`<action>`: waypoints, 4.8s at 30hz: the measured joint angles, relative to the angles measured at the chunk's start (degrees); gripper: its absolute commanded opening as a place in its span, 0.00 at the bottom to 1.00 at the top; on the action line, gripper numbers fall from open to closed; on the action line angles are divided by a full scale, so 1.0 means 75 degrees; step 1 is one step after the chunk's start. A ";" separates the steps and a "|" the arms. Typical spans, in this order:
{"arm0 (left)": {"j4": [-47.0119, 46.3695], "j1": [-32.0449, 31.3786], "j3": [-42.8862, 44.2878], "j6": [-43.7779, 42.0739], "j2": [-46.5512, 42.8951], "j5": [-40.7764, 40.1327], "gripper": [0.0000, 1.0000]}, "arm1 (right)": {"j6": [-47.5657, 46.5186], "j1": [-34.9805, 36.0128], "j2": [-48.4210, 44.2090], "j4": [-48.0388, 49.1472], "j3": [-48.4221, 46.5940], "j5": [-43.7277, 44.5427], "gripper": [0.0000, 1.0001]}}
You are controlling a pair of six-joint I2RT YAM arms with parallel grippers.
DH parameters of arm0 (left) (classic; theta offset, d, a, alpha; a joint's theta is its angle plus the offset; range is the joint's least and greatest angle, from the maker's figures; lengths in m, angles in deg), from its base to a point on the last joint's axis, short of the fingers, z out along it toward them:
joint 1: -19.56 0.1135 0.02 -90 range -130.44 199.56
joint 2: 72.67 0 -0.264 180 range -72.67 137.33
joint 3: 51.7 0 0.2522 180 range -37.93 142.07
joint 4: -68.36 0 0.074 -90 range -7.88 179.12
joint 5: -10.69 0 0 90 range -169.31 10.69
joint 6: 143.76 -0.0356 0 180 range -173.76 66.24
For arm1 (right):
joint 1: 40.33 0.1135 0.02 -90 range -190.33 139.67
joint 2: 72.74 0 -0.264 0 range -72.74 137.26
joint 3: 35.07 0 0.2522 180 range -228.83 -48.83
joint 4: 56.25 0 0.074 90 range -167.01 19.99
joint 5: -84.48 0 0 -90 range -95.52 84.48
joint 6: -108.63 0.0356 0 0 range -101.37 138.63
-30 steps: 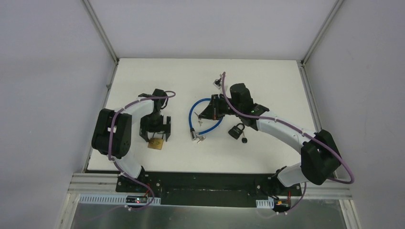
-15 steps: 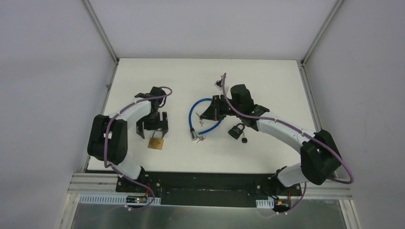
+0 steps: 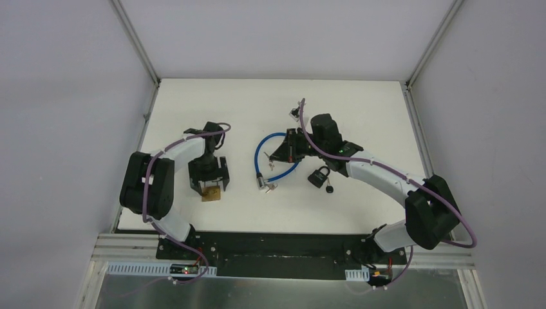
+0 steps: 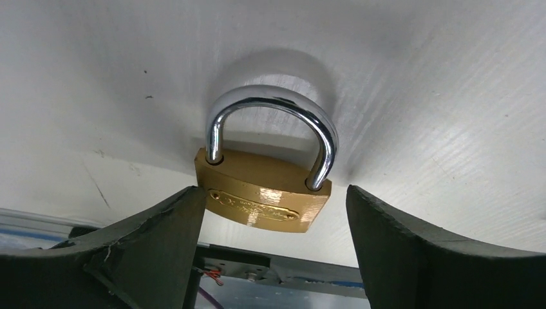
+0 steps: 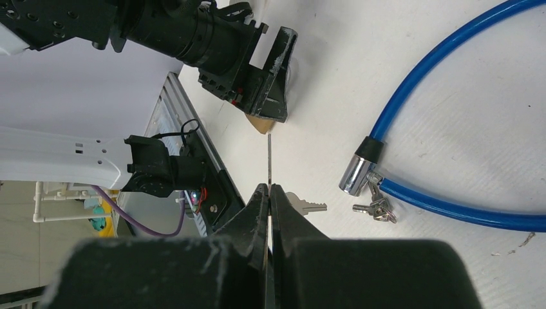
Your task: Unlock with the key
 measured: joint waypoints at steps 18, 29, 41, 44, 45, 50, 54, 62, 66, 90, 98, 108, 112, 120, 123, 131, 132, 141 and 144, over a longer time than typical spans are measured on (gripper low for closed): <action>0.0087 0.0000 -0.0082 0.2090 -0.0533 -0.0475 0.99 | 0.0000 0.0000 0.0000 0.0000 0.0000 -0.0009 0.00; 0.0012 0.0000 -0.0903 0.2611 -0.1536 -0.1387 0.98 | 0.0000 0.0000 0.0000 0.0000 0.0000 -0.0111 0.00; -0.1294 0.0000 -0.1349 0.2215 -0.1472 -0.0816 0.90 | 0.0000 -0.0003 0.0003 -0.0003 0.0000 -0.0297 0.00; -0.1378 0.0000 -0.1364 0.2244 -0.1466 -0.0877 0.85 | 0.0000 -0.0003 0.0003 -0.0003 0.0000 -0.0297 0.00; -0.1390 0.0000 -0.1378 0.2264 -0.1451 -0.0912 0.85 | 0.0000 -0.0003 0.0003 -0.0003 0.0000 -0.0297 0.00; -0.1425 0.0015 -0.1425 0.2398 -0.1370 -0.1000 0.87 | 0.0000 -0.0003 0.0003 -0.0006 0.0000 -0.0294 0.00; -0.1463 0.0017 -0.1440 0.2398 -0.1373 -0.0991 0.67 | 0.0000 -0.0003 0.0006 -0.0009 0.0000 -0.0291 0.00; -0.1521 0.0044 -0.1448 0.2471 -0.1480 -0.0778 0.31 | 0.0006 -0.0003 0.0006 -0.0085 0.0000 -0.0058 0.00; -0.1241 0.0044 -0.1207 0.2544 -0.1536 -0.0589 0.26 | 0.0041 -0.0003 0.0023 -0.0236 -0.0003 0.0204 0.00; -0.0557 0.0402 0.1682 0.4581 -0.0775 0.3276 0.26 | -0.0152 0.0898 0.1355 -0.1241 -0.1684 0.1090 0.00; -0.1137 0.0554 0.1113 0.5575 -0.0769 0.3821 0.25 | -0.0321 0.1005 0.1594 -0.1376 -0.1772 0.1137 0.00; -0.1743 0.0699 0.0950 0.6117 -0.0769 0.3835 0.24 | -0.0516 0.1183 0.1652 -0.1679 -0.1856 0.0988 0.00; -0.1853 0.0699 0.0921 0.6196 -0.0769 0.3876 0.24 | -0.0580 0.1183 0.1766 -0.1856 -0.2031 0.0962 0.00; -0.1883 0.0699 0.0729 0.6207 -0.0778 0.3955 0.23 | -0.0609 0.1180 0.2148 -0.2031 -0.2463 0.0895 0.00; -0.1891 0.0699 0.0717 0.6213 -0.0781 0.3960 0.23 | -0.0609 0.1180 0.2261 -0.2057 -0.2600 0.0892 0.00; -0.1912 0.0699 0.0705 0.6231 -0.0793 0.3958 0.23 | -0.0618 0.1180 0.2294 -0.2124 -0.2611 0.0863 0.00; -0.1918 0.0699 0.0705 0.6231 -0.0793 0.3960 0.23 | -0.0618 0.1180 0.2294 -0.2124 -0.2611 0.0860 0.00; -0.1918 0.0699 0.0694 0.6231 -0.0793 0.3960 0.22 | -0.0618 0.1172 0.2294 -0.2235 -0.2611 0.0851 0.00; -0.1920 0.0699 0.0694 0.6228 -0.0796 0.3960 0.22 | -0.0618 0.1172 0.2294 -0.2302 -0.2611 0.0839 0.00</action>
